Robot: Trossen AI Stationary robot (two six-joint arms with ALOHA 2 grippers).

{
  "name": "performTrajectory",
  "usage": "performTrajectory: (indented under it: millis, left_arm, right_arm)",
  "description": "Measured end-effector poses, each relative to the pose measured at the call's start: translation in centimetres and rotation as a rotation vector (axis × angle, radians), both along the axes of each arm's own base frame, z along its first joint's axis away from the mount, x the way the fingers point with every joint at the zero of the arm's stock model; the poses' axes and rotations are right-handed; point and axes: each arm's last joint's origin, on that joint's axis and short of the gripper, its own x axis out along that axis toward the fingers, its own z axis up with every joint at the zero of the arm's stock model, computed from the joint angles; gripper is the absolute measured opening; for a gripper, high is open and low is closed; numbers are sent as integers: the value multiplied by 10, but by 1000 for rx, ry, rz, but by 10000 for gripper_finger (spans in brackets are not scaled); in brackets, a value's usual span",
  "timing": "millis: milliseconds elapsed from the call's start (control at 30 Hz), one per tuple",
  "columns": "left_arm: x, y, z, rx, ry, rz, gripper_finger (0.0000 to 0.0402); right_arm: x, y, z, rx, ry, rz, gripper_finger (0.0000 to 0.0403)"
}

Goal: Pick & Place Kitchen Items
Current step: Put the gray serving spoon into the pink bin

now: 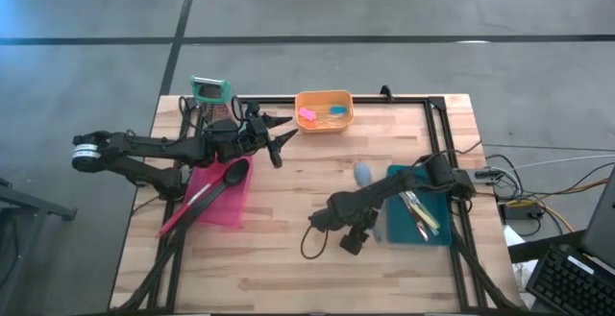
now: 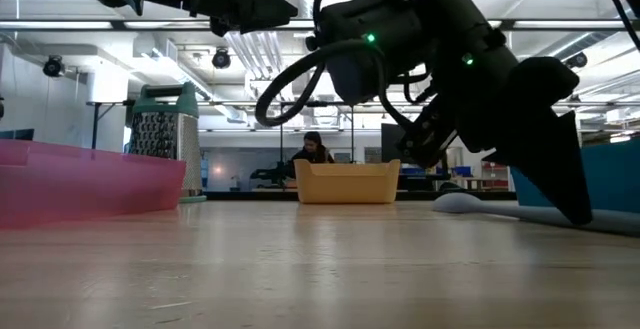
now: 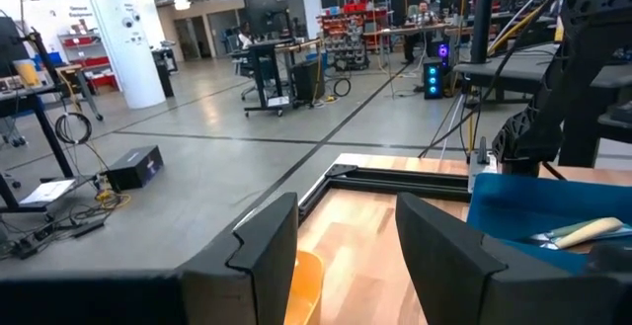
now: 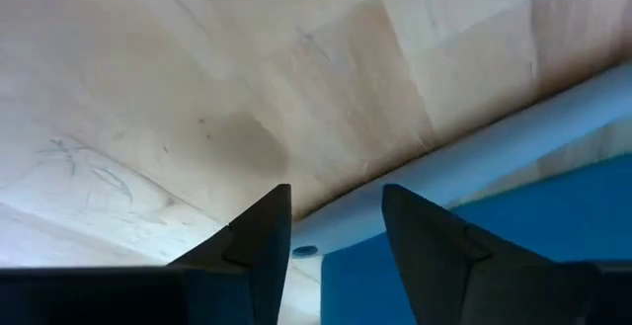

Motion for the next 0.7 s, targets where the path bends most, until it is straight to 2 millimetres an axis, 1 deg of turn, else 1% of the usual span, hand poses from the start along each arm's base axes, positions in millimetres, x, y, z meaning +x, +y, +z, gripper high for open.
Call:
performTrajectory:
  millis: [100,267,467,533,700]
  left_arm:
    - [0,0,-1,-1,6,0,178]
    - [0,0,-1,-1,8,0,178]
    - [0,0,-3,-16,27,0,178]
    - [0,0,-4,-26,29,-1,178]
    - [1,0,-2,-72,-8,-3,178]
  right_arm:
    - [5,1,6,0,-34,17,147]
    - [17,4,21,23,-97,22,129]
    - [31,8,44,74,-199,62,109]
    - [35,11,52,116,-218,56,102]
    - [36,28,68,155,-254,75,83]
